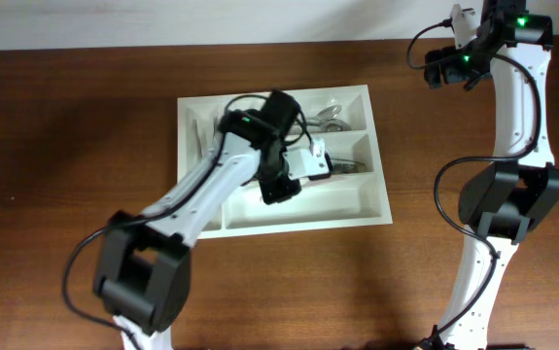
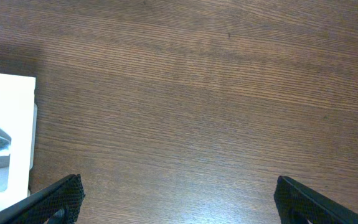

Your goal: Pack container

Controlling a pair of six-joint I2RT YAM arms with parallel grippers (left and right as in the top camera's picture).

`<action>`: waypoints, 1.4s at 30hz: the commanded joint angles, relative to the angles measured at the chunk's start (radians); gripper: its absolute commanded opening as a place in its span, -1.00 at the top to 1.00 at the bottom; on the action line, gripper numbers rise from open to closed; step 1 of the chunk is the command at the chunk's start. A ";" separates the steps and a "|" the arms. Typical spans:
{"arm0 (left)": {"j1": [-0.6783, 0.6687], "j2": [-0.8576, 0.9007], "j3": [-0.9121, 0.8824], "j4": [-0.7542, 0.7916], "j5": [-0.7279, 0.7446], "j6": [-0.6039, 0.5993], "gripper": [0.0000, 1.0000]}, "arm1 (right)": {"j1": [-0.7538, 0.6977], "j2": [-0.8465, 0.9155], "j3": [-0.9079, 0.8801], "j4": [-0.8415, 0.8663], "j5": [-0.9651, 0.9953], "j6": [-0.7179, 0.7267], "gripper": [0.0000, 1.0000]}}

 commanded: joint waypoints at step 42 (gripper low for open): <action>0.746 -0.069 0.361 -0.104 -0.129 -0.876 -0.99 | 0.001 -0.037 0.011 0.000 0.005 0.002 -0.97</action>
